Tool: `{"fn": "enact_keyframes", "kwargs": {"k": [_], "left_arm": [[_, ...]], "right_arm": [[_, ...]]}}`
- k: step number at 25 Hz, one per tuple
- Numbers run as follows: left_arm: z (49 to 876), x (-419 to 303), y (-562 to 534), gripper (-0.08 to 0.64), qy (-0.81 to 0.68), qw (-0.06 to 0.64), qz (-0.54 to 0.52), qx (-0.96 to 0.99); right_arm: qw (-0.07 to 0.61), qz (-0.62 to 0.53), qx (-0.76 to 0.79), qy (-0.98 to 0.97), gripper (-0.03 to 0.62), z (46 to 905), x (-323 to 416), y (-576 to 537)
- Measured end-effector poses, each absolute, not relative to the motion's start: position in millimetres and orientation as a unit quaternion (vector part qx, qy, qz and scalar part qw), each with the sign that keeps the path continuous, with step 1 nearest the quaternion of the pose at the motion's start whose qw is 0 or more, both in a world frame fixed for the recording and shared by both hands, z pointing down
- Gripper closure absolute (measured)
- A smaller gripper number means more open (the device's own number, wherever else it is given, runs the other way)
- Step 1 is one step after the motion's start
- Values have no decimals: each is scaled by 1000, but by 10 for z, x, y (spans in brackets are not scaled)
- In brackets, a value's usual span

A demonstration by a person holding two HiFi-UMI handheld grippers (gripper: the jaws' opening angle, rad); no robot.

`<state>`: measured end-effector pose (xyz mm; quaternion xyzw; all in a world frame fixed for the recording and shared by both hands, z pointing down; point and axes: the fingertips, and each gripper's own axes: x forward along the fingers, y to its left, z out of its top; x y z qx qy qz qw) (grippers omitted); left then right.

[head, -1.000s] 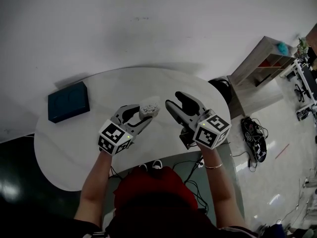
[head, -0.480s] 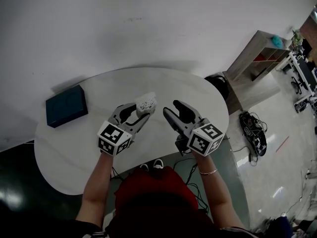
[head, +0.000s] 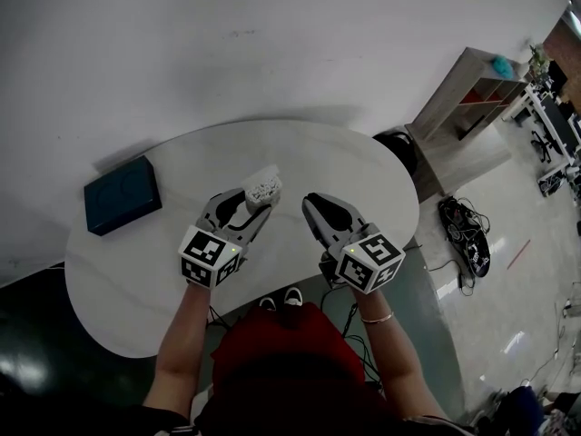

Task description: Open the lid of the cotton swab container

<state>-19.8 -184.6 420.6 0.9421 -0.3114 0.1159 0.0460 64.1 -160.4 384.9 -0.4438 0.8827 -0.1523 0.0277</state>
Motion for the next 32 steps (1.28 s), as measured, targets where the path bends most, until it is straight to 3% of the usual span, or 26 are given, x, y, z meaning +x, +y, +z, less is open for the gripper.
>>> {"fn": "enact_keyframes", "kwargs": {"k": [8,32], "left_arm": [[4199,-361,-1723,339,-321,44,115,939],[4074,-590,-1586,342,-332,41,88,938]], "right_arm": [[12,-122,-463,878,569,3813,586,-1480],[-46,-109,-506,854,575,4049,434,-1233]]}}
